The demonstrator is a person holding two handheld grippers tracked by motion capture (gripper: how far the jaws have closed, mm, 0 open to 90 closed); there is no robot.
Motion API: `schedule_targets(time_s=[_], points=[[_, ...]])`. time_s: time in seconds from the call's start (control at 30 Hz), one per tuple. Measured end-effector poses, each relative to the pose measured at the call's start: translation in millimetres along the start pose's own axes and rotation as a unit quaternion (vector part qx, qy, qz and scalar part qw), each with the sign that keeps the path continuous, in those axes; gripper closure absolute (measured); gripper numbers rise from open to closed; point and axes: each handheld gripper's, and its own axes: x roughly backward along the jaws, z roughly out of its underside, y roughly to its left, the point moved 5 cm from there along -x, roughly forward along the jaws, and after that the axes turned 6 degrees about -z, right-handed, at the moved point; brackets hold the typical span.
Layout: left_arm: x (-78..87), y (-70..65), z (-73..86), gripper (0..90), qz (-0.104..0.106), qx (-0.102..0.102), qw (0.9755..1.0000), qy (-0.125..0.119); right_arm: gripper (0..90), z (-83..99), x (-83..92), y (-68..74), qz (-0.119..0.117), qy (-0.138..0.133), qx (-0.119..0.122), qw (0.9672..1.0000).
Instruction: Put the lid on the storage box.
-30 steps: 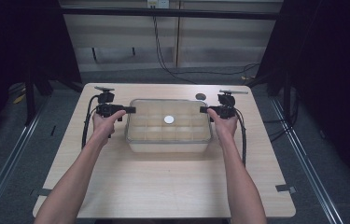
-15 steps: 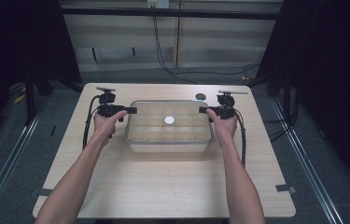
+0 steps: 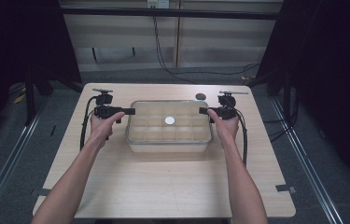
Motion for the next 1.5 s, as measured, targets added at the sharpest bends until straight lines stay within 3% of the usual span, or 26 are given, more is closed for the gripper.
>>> schedule_targets(time_s=[0.27, 0.37, 0.4, 0.57, 0.7, 0.8, 1.03, 1.23, 1.37, 1.5], points=[[19.1, -3.2, 6.2, 43.2, -0.011, -0.03, 0.9995, -0.005, 31.6, -0.2, 23.0, 5.4, -0.004, -0.014, 0.023, 0.9996], [28.0, -2.5, 11.0, 42.8, -0.014, -0.034, 0.9993, -0.011, 31.6, 3.3, 33.5, 7.6, -0.008, -0.016, 0.034, 0.9993], [29.6, -3.3, 12.2, 42.7, -0.013, -0.028, 0.9994, -0.016, 31.6, 4.5, 37.1, 8.3, -0.012, -0.02, 0.038, 0.999], [44.4, -6.6, 23.4, 42.0, -0.01, -0.054, 0.9984, -0.014, 32.6, 12.5, 54.2, 13.2, -0.029, -0.028, 0.047, 0.9981], [53.3, -6.9, 29.3, 45.6, -0.027, -0.065, 0.9974, -0.011, 32.6, 19.0, 66.1, 16.9, -0.037, -0.039, 0.058, 0.9969], [62.2, -8.5, 34.0, 41.2, -0.025, -0.075, 0.9967, -0.02, 32.7, 25.5, 73.3, 19.6, -0.04, -0.037, 0.066, 0.9963], [77.1, -18.6, 53.3, 43.0, -0.02, -0.096, 0.9948, -0.025, 33.3, 41.7, 87.9, 26.8, -0.048, -0.033, 0.092, 0.994], [91.0, -22.6, 69.6, 43.0, -0.018, -0.106, 0.9938, -0.03, 33.6, 60.1, 103.8, 29.5, -0.056, -0.034, 0.092, 0.9936], [100.6, -26.0, 82.0, 43.0, -0.021, -0.125, 0.9916, -0.026, 35.1, 73.3, 115.5, 36.1, -0.067, -0.043, 0.09, 0.9928], [110.6, -28.8, 96.8, 42.5, -0.016, -0.138, 0.99, -0.021, 35.1, 90.9, 124.2, 43.4, -0.071, -0.035, 0.1, 0.9918]])
